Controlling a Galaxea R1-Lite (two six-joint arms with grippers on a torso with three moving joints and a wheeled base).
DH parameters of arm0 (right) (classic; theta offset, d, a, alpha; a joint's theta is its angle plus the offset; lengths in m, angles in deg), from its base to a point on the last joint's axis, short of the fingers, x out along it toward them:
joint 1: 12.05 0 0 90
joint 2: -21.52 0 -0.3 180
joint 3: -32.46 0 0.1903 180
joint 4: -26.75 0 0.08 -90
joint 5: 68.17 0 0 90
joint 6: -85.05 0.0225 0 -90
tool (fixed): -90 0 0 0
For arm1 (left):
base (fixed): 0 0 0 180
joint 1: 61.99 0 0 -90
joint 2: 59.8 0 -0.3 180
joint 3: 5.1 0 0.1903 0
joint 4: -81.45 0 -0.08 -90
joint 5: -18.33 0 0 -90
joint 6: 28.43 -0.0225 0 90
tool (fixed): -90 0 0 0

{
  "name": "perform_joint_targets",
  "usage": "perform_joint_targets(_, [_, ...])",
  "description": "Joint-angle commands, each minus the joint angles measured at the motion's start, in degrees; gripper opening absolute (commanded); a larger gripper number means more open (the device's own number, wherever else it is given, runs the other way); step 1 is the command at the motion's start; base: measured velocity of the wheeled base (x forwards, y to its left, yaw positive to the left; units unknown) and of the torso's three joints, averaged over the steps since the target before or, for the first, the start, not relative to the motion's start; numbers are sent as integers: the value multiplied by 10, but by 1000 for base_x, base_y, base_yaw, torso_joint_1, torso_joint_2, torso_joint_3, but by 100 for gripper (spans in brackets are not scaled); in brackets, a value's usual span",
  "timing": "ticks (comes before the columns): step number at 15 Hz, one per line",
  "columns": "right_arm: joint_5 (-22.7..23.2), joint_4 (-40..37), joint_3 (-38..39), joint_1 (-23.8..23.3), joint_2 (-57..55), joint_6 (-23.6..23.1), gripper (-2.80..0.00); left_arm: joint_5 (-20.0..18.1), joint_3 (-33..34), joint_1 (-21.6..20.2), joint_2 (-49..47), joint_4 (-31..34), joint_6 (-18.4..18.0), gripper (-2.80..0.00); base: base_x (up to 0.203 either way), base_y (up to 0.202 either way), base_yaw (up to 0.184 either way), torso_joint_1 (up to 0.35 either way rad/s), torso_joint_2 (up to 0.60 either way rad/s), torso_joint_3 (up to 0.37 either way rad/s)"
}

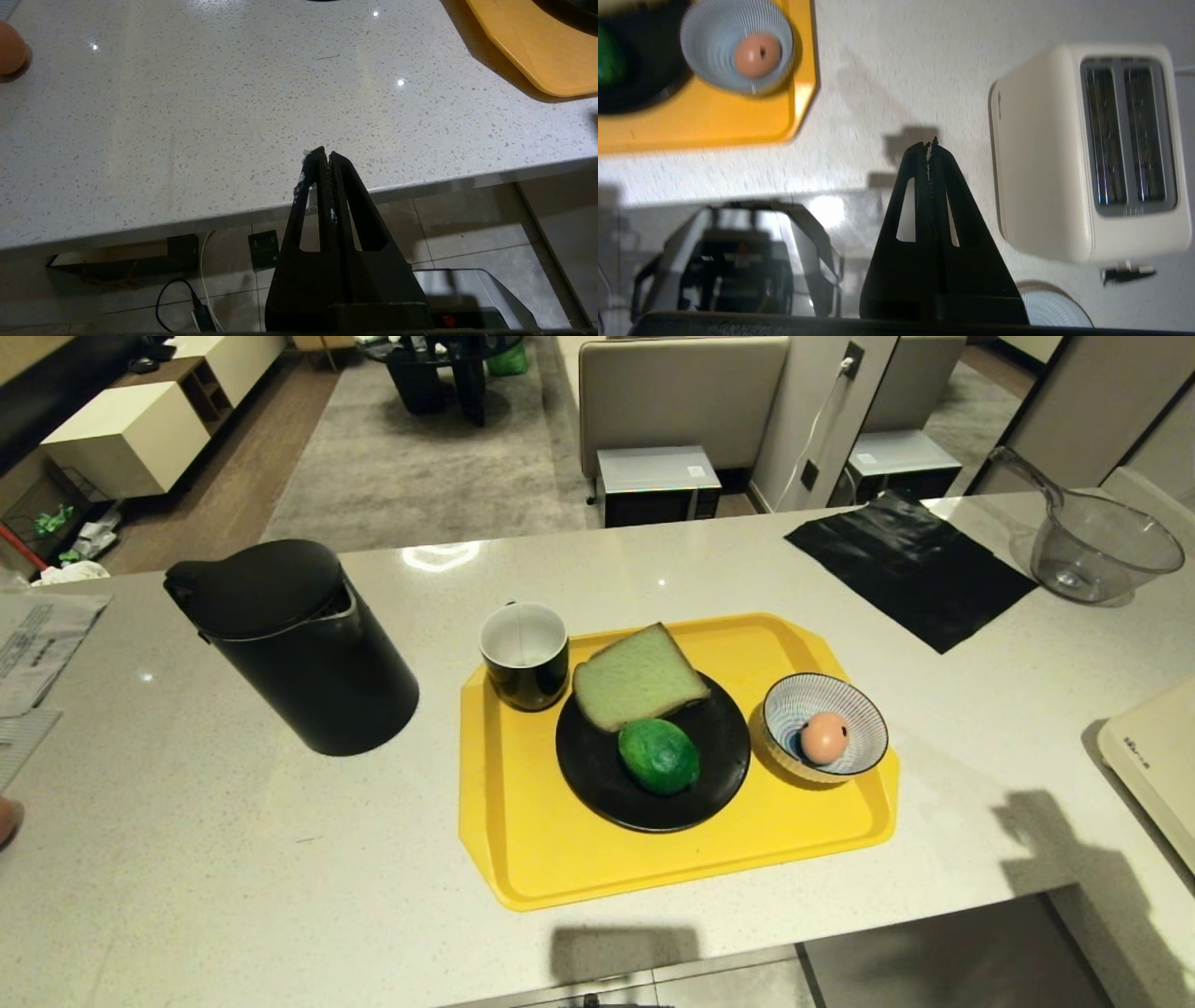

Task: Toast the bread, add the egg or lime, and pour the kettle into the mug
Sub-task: Pick up the kettle

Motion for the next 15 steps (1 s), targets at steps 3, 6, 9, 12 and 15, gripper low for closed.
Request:
perform_joint_targets(3, [119, -3, 150, -91, 212, -36, -280, 0, 0, 0, 0, 0, 0, -280, 0, 0, 0, 0, 0, 0])
perform_joint_targets(6, [151, -1, 237, -117, 327, -36, -280, 0, 0, 0, 0, 0, 0, -280, 0, 0, 0, 0, 0, 0])
perform_joint_targets(9, [126, 91, 347, -125, 381, -26, -280, 0, 0, 0, 0, 0, 0, -280, 0, 0, 0, 0, 0, 0])
perform_joint_targets(12, [106, 236, 471, -126, 412, -25, -280, 0, 0, 0, 0, 0, 0, -280, 0, 0, 0, 0, 0, 0])
perform_joint_targets(15, [107, 277, 557, -129, 457, -35, -280, 0, 0, 0, 0, 0, 0, -280, 0, 0, 0, 0, 0, 0])
